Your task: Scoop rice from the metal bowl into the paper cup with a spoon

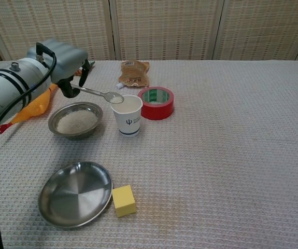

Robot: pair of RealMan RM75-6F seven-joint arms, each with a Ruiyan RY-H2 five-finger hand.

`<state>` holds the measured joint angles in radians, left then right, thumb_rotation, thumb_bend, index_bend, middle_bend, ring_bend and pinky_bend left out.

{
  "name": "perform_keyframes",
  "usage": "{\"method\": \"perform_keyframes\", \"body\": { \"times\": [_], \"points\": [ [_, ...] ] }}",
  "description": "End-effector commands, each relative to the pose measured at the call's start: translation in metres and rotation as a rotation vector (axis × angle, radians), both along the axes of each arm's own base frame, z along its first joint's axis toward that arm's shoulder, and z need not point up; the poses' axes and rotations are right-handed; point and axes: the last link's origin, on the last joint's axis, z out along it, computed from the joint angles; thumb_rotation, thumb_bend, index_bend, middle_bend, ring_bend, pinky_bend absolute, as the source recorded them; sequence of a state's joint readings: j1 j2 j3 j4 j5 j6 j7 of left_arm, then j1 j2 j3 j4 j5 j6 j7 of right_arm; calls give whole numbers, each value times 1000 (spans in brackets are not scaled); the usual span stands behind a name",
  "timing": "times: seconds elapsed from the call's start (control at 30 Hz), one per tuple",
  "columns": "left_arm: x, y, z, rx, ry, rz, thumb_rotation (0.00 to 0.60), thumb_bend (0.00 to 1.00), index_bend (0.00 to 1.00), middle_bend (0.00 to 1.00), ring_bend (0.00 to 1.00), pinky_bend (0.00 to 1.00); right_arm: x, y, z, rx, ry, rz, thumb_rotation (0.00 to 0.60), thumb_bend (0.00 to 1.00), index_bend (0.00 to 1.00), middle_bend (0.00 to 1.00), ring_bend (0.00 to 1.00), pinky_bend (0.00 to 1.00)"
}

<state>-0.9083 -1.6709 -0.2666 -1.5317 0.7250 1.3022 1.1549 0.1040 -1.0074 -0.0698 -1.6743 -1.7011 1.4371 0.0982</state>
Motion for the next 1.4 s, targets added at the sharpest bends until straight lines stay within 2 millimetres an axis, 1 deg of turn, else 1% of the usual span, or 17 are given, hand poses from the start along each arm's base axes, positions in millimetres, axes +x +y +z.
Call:
{"method": "perform_keyframes", "body": {
  "times": [0.03,0.13,0.33,0.6,0.9,1.03,1.17,1.4],
  "points": [
    [2,-4,-6,47,71,-84,600,431,871,1000,1000,1000,0,1,2,-7,2,-2,503,114,0,0,0,0],
    [-1,-7,-11,89,145,-161,600,430,871,1000,1000,1000,-1,2,3,-16,10,-16,503,114,0,0,0,0],
    [-7,-14,-25,153,240,-297,600,431,871,1000,1000,1000,1,4,3,-7,6,-12,503,114,0,0,0,0],
    [-9,-13,-38,236,344,-468,600,426,871,1000,1000,1000,2,8,6,-14,12,-15,504,114,0,0,0,0],
    [-14,-14,-46,258,357,-593,600,425,871,1000,1000,1000,2,8,6,-11,16,-23,504,114,0,0,0,0],
    [-15,-12,-46,287,303,-619,600,424,870,1000,1000,1000,1,9,7,-21,26,-37,502,114,0,0,0,0],
    [-18,-9,-44,318,296,-639,600,423,870,1000,1000,1000,1,9,7,-21,30,-41,504,114,0,0,0,0],
    [-16,-4,-41,345,280,-695,600,426,870,1000,1000,1000,2,11,6,-15,33,-45,504,114,0,0,0,0]
  ]
}}
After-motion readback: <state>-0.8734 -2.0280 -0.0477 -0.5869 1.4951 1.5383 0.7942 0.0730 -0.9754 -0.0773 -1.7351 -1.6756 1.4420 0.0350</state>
